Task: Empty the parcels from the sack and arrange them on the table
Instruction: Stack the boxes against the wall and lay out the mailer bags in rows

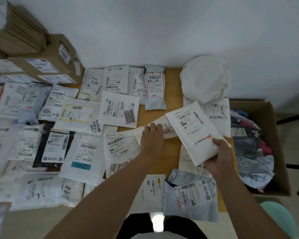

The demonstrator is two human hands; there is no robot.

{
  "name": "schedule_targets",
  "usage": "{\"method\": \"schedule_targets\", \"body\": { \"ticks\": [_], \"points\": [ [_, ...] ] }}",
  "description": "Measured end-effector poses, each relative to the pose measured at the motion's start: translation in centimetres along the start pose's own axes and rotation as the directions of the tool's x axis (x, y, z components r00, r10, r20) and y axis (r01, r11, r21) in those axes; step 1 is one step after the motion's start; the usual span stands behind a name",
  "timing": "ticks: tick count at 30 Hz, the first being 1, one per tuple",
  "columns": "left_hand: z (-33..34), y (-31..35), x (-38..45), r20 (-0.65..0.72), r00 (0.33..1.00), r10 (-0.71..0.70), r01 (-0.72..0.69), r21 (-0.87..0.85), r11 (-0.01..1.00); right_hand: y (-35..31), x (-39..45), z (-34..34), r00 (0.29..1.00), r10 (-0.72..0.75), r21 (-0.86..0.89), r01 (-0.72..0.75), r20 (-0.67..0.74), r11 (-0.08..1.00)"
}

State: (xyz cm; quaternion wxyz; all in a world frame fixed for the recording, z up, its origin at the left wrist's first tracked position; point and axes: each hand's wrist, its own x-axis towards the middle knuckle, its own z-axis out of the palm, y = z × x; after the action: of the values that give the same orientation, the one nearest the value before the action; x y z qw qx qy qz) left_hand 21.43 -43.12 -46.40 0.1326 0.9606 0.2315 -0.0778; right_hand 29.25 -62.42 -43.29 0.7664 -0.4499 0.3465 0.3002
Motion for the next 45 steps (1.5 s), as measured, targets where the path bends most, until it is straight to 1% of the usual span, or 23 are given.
{"method": "schedule_targets", "body": {
  "ticks": [3, 6, 9, 11, 13, 16, 18, 20, 21, 22, 23, 24, 25, 26, 27, 28, 29, 30, 33, 35, 36, 39, 45],
  "points": [
    [-0.3, -1.8, -0.4, -0.198, 0.960, 0.200, -0.191, 0.065, 0.980, -0.4, 0.0, 0.5, 0.999, -0.019, 0.030, 0.017, 0.036, 0.999],
    [-0.4, -3.7, 0.4, -0.206, 0.889, 0.410, -0.377, 0.180, 0.909, -0.1, 0.0, 0.8, 1.000, -0.005, 0.017, 0.005, 0.018, 1.000],
    [-0.8, -5.2, 1.9, -0.167, 0.860, 0.483, -0.437, 0.249, 0.864, 0.5, -0.2, 0.7, 1.000, 0.019, 0.003, -0.019, 0.009, 1.000],
    [-0.5, -5.4, 2.6, -0.144, 0.863, 0.483, -0.437, 0.264, 0.860, 0.7, -0.4, 0.5, 0.999, 0.031, -0.010, -0.030, 0.038, 0.999],
    [-0.2, -5.1, 3.0, -0.104, 0.892, 0.439, -0.396, 0.286, 0.872, 0.9, -0.5, 0.2, 0.997, 0.046, -0.010, -0.045, 0.059, 0.999],
    [0.4, -4.4, 3.4, 0.063, 0.953, 0.297, -0.303, 0.250, 0.920, 1.4, -0.2, -0.5, 0.997, 0.056, -0.049, -0.053, 0.057, 0.997],
    [0.9, -4.1, 3.5, 0.116, 0.971, 0.211, -0.225, 0.129, 0.966, 1.5, 0.1, -0.9, 0.997, 0.064, -0.079, -0.061, 0.037, 0.995],
    [0.7, -3.8, 3.1, 0.054, 0.994, 0.100, -0.091, -0.150, 0.984, 1.4, 0.3, -1.4, 0.995, 0.090, -0.135, -0.084, 0.040, 0.987],
    [0.3, -3.7, 2.7, 0.022, 1.000, -0.019, 0.025, -0.348, 0.937, 1.3, 0.4, -1.5, 0.994, 0.100, -0.190, -0.089, 0.046, 0.978],
    [-0.6, -3.6, 1.9, 0.038, 0.986, -0.165, 0.158, -0.551, 0.819, 1.3, 0.5, -1.5, 0.994, 0.103, -0.254, -0.088, 0.046, 0.963],
    [-1.4, -3.6, 1.1, 0.134, 0.953, -0.271, 0.282, -0.718, 0.636, 1.3, 0.6, -1.4, 0.993, 0.103, -0.314, -0.080, 0.058, 0.946],
    [-2.4, -3.7, 0.3, 0.272, 0.913, -0.305, 0.387, -0.817, 0.428, 1.4, 0.7, -1.1, 0.991, 0.108, -0.371, -0.072, 0.077, 0.926],
    [-3.2, -3.9, -0.5, 0.413, 0.863, -0.290, 0.484, -0.842, 0.240, 1.5, 1.0, -0.6, 0.989, 0.113, -0.424, -0.062, 0.096, 0.904],
    [-3.8, -4.5, -1.3, 0.520, 0.815, -0.255, 0.556, -0.826, 0.094, 1.6, 1.2, -0.1, 0.987, 0.115, -0.494, -0.045, 0.112, 0.868],
    [-4.1, -5.4, -2.3, 0.587, 0.777, -0.226, 0.603, -0.798, 0.003, 1.7, 1.5, 0.5, 0.987, 0.107, -0.585, -0.014, 0.124, 0.811],
    [-4.2, -6.2, -3.1, 0.621, 0.752, -0.220, 0.633, -0.774, -0.021, 1.7, 1.9, 1.1, 0.986, 0.095, -0.677, 0.022, 0.135, 0.736],
    [-4.2, -6.9, -4.0, 0.631, 0.741, -0.232, 0.652, -0.758, 0.019, 1.8, 2.2, 1.7, 0.985, 0.085, -0.750, 0.057, 0.150, 0.659],
    [-4.0, -7.5, -4.7, 0.625, 0.738, -0.253, 0.663, -0.741, 0.104, 1.9, 2.6, 2.3, 0.985, 0.062, -0.799, 0.094, 0.162, 0.594],
    [-2.6, -8.4, -6.1, 0.599, 0.738, -0.310, 0.674, -0.671, 0.308, 3.0, 3.1, 4.1, 0.975, -0.085, -0.904, 0.223, 0.206, 0.365],
    [-1.8, -8.4, -6.5, 0.561, 0.743, -0.365, 0.669, -0.617, 0.414, 4.2, 3.2, 4.7, 0.958, -0.166, -0.948, 0.263, 0.235, 0.178],
    [-1.6, -8.5, -6.6, 0.529, 0.745, -0.406, 0.667, -0.576, 0.473, 5.0, 3.2, 4.9, 0.947, -0.182, -0.949, 0.289, 0.265, 0.125],
    [-1.7, -8.5, -6.7, 0.429, 0.758, -0.491, 0.651, -0.474, 0.592, 7.1, 3.2, 5.0, 0.932, -0.209, -0.949, 0.312, 0.296, 0.048],
    [-1.3, -8.3, -6.4, 0.349, 0.799, -0.490, 0.598, -0.372, 0.710, 9.1, 3.2, 4.0, 0.937, -0.253, -0.969, 0.248, 0.242, -0.008]
  ]
}}
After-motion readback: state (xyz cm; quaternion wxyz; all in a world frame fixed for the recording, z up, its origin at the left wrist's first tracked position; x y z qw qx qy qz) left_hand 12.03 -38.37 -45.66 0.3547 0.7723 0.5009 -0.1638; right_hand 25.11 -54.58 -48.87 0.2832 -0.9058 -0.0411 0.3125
